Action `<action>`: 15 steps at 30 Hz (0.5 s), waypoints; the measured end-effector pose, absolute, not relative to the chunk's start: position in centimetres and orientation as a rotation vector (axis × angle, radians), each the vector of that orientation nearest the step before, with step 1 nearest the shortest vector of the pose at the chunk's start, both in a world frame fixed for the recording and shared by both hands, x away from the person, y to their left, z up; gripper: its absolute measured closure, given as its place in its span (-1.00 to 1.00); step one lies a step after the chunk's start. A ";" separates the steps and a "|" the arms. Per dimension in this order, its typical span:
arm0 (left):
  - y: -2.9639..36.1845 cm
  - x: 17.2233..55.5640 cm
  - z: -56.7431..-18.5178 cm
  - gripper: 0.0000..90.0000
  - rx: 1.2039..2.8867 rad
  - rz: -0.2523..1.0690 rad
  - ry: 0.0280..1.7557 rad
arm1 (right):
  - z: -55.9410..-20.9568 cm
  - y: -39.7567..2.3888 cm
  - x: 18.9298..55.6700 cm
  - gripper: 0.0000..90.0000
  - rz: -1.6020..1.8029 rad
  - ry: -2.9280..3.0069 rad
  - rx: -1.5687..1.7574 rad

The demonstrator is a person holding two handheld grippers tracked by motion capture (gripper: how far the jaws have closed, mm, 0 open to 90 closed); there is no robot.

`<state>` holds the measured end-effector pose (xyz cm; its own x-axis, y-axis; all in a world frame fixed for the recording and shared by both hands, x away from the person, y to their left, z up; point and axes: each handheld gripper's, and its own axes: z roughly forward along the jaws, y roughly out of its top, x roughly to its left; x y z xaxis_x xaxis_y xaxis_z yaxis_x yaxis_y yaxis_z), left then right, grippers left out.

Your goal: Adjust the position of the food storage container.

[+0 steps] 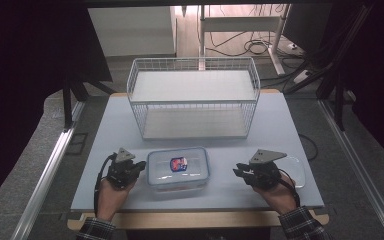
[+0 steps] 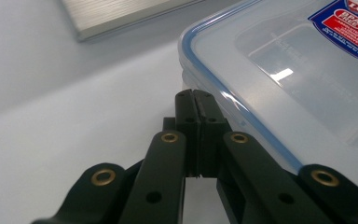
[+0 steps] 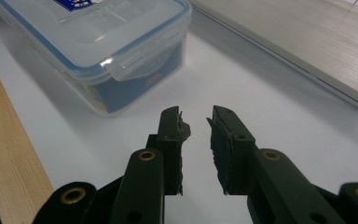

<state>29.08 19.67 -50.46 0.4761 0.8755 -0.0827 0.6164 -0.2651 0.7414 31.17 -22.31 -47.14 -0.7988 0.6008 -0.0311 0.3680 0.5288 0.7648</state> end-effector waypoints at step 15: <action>16.2 30.1 -50.3 0.91 2.033 0.420 1.127 | -47.3 -22.2 31.3 0.63 1.135 2.489 0.821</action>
